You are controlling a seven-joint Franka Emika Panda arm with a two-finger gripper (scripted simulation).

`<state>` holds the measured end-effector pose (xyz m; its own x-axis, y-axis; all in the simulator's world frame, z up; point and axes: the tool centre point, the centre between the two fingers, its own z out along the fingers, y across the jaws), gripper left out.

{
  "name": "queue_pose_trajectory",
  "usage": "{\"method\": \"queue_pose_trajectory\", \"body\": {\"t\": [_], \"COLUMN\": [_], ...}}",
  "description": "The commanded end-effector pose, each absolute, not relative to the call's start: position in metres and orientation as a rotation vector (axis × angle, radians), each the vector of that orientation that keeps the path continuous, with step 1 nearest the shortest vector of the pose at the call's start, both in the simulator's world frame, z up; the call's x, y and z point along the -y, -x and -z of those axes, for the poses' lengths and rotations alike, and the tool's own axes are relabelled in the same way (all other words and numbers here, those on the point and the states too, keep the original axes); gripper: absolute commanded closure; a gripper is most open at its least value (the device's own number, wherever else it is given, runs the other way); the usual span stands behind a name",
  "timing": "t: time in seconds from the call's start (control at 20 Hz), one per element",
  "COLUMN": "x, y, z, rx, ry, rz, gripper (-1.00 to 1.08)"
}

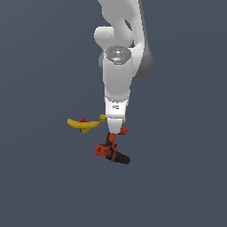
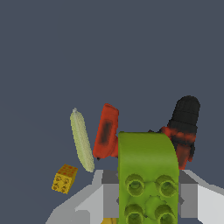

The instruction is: Pick up a designated object from a clutter of objects.

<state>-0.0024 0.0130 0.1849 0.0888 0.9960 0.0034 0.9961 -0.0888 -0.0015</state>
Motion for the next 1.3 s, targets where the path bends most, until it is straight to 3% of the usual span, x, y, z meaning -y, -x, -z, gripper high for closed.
{"method": "queue_pose_trajectory", "body": {"t": [0.0, 0.65, 1.25], "x": [0.008, 0.114, 0.181], "y": [-0.005, -0.046, -0.074], "z": [-0.206, -0.308, -0.372], "rx": [2.119, 2.117, 2.115], "ry": [2.314, 2.317, 2.322], "rz": [0.004, 0.004, 0.000], "gripper": [1.08, 1.08, 1.08]}}
